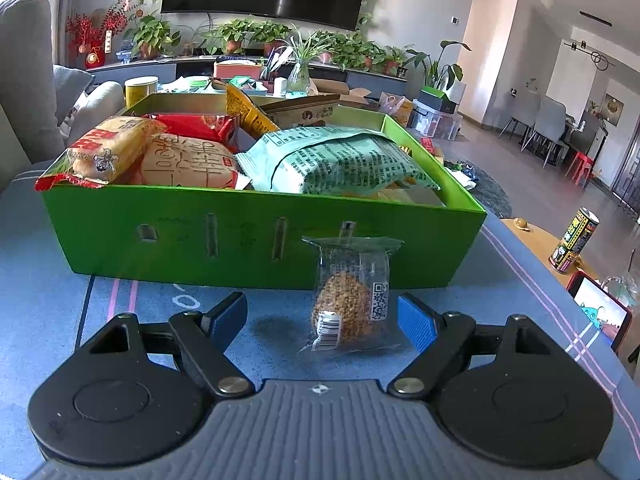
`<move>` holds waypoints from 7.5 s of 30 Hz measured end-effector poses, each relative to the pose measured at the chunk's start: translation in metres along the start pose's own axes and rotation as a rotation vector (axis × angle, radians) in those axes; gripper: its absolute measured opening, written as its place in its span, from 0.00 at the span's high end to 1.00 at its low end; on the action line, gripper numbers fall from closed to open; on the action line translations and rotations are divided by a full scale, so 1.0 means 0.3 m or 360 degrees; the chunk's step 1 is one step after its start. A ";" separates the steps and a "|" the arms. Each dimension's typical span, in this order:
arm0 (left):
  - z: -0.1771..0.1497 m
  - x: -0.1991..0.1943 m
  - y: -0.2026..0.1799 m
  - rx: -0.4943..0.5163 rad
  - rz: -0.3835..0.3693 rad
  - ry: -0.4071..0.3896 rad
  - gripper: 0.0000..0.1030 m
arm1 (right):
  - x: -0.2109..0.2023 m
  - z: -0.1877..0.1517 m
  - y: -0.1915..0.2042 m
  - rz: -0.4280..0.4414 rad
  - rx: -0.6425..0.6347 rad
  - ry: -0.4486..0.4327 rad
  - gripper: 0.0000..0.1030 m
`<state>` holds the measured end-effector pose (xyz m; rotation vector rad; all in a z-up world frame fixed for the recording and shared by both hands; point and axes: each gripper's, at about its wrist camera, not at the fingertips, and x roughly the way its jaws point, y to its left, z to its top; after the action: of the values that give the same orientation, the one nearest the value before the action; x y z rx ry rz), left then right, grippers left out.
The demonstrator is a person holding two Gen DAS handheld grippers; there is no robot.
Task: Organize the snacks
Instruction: 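Grasp the clear cookie packet with the left gripper while the right reaches the blue-labelled cake packet, then grasp the blue-labelled cake packet with the right gripper and lift it, then carry both packets toward the green box, holding them above it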
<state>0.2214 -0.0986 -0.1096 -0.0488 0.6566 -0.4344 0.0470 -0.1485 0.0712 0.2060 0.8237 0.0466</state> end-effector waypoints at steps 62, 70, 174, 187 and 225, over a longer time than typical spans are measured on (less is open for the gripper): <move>-0.029 -0.006 -0.066 0.0209 0.0009 0.0027 0.70 | 0.215 -0.384 -0.392 -0.0309 0.0219 0.0024 0.00; -0.024 -0.033 -0.078 0.0234 -0.0006 0.0004 0.70 | 0.259 -0.394 -0.365 -0.0180 0.0167 0.0062 0.00; 0.081 -0.232 0.150 -0.0034 0.0078 -0.0138 0.70 | 0.351 -0.122 -0.227 0.0026 -0.0174 -0.0247 0.00; 0.107 -0.256 0.192 -0.0075 0.0139 -0.0197 0.70 | 0.370 -0.052 -0.212 0.0045 -0.0178 -0.0284 0.00; 0.229 -0.202 0.183 -0.0023 0.0178 -0.0292 0.69 | 0.456 0.137 -0.165 0.0095 -0.0184 -0.0345 0.00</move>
<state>0.2405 -0.0303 -0.0298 -0.0645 0.4793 -0.3131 0.1682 -0.1871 -0.0106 0.1238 0.5968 0.1258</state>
